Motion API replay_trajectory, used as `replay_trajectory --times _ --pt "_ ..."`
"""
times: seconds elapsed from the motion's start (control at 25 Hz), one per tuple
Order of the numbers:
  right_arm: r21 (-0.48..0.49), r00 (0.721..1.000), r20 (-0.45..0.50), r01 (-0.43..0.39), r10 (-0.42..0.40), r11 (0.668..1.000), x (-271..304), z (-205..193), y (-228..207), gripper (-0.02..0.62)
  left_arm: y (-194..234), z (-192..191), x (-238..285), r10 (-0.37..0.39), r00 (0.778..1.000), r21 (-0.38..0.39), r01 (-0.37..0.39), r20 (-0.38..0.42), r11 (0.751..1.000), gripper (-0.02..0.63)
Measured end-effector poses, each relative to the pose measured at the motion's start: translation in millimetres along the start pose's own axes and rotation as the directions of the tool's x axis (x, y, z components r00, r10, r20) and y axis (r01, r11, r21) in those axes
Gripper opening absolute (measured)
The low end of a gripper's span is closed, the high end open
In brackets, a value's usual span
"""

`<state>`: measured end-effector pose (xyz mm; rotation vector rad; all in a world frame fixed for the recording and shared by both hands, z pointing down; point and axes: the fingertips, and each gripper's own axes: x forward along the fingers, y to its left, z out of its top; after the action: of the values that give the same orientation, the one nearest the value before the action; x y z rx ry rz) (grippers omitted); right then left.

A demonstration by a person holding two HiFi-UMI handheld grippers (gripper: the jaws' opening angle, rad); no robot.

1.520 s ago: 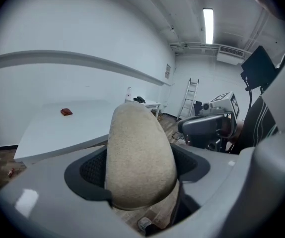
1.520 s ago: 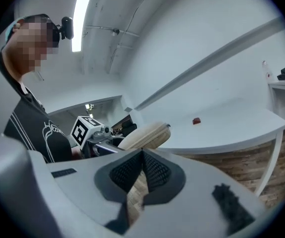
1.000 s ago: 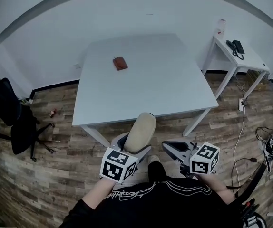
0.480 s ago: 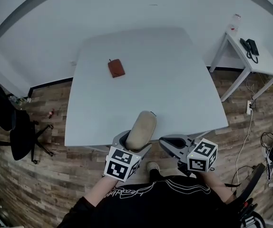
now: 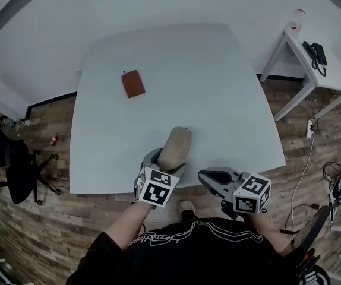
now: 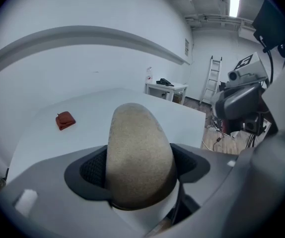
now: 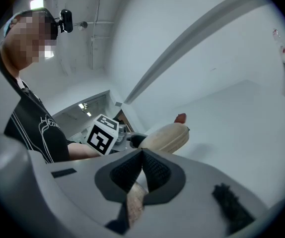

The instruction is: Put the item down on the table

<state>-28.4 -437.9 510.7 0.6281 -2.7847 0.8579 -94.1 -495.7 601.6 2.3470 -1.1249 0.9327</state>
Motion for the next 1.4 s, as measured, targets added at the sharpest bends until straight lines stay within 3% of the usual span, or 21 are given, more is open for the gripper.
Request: replay_trajectory --times 0.36,0.72,0.96,1.04,1.16,1.4 --pt "0.041 1.000 -0.018 0.025 -0.025 0.999 -4.2 -9.7 -23.6 0.008 9.0 -26.7 59.2 0.012 0.997 0.043 -0.009 -0.078 0.999 0.383" --pt "0.093 0.998 -0.031 0.050 -0.047 0.994 -15.9 -30.4 -27.3 0.008 15.5 -47.0 75.7 0.052 0.992 0.050 -0.046 -0.113 0.998 0.385" --pt "0.094 0.997 -0.041 0.067 -0.063 0.993 -23.0 -39.8 -20.5 0.008 19.3 -44.2 76.6 0.109 0.993 0.112 -0.103 -0.045 0.988 0.390" --pt "0.090 0.997 -0.042 0.072 -0.069 0.993 -27.0 -41.2 -16.8 0.008 18.5 -41.2 75.0 0.125 0.992 0.135 -0.122 -0.013 0.983 0.431" --pt "0.070 0.996 -0.044 0.076 -0.073 0.995 -30.9 -42.8 -6.2 0.008 13.9 -37.7 63.8 0.118 0.993 0.130 -0.120 0.026 0.984 0.477" --pt "0.018 0.998 -0.021 0.051 -0.051 0.999 -38.2 -47.7 40.0 0.008 -15.0 -37.0 2.5 0.067 0.995 0.082 -0.073 0.075 0.994 0.476"
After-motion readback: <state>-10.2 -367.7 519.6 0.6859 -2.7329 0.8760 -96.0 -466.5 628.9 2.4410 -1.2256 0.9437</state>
